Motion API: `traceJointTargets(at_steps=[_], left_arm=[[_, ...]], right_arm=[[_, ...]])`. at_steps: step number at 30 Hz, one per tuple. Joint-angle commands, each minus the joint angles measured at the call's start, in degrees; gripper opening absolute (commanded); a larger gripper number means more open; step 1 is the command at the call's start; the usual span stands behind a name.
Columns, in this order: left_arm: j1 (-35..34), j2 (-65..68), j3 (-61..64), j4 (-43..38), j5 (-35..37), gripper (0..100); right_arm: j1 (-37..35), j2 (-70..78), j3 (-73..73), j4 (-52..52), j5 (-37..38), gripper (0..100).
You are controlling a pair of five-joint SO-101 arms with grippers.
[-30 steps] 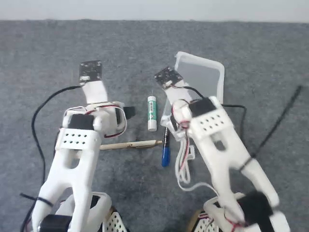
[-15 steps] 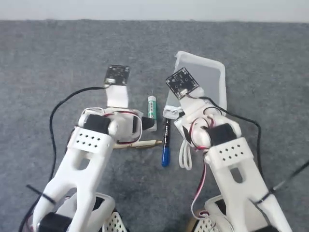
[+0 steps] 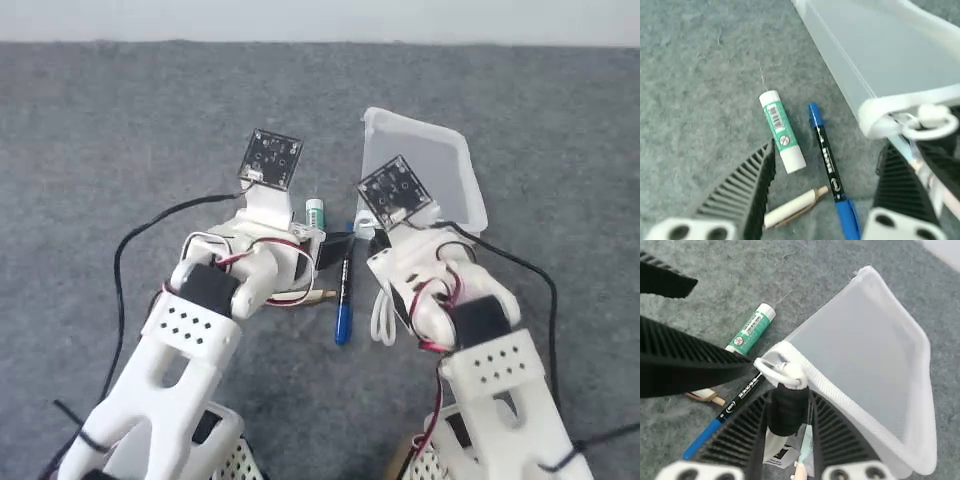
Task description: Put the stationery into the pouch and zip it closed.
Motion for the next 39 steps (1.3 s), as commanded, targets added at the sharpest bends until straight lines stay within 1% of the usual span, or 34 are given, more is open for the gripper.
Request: traceJointTargets(at_steps=[1, 6, 9, 13, 18, 22, 26, 29, 33, 36, 39], left_arm=[[0.3, -2.5, 1.1, -5.0, -0.4, 31], [0.4, -2.5, 2.2, -7.3, -0.4, 31], [0.6, -2.5, 2.1, -7.5, -0.4, 31], [0.6, -2.4, 2.9, -9.7, -0.4, 31], [2.4, -2.5, 6.0, -13.6, -0.5, 31], [2.9, -2.5, 8.2, -17.0, -3.3, 30], [2.5, -2.5, 9.2, -18.6, -3.3, 30], [1.1, -2.5, 9.0, -18.8, -3.3, 27], [0.6, -2.5, 9.4, -20.7, -3.5, 22], [1.0, -2.5, 9.5, -21.1, -3.5, 21], [1.1, -2.5, 9.5, -21.0, -3.3, 21]], right_arm=[[0.3, -5.8, 1.1, -2.4, 0.5, 0.6], [0.2, -8.7, 4.6, -5.2, 0.5, 0.6], [0.2, -9.4, 4.7, -4.9, 0.5, 0.6], [0.0, -9.5, 4.7, -4.7, 0.5, 0.6], [-3.6, -9.6, 4.8, -3.4, 0.9, 0.6], [-4.4, -9.7, 4.7, -3.3, 0.8, 0.6], [-4.4, -9.7, 4.5, -2.5, 1.0, 0.6], [-4.4, -10.7, 4.3, -1.3, 1.0, 0.6], [-4.4, -16.2, 4.7, 1.5, 0.8, 0.6], [-4.4, -20.2, 5.4, 3.3, 0.6, 0.6], [-4.4, -23.8, 9.1, 1.8, 0.9, 0.6]])
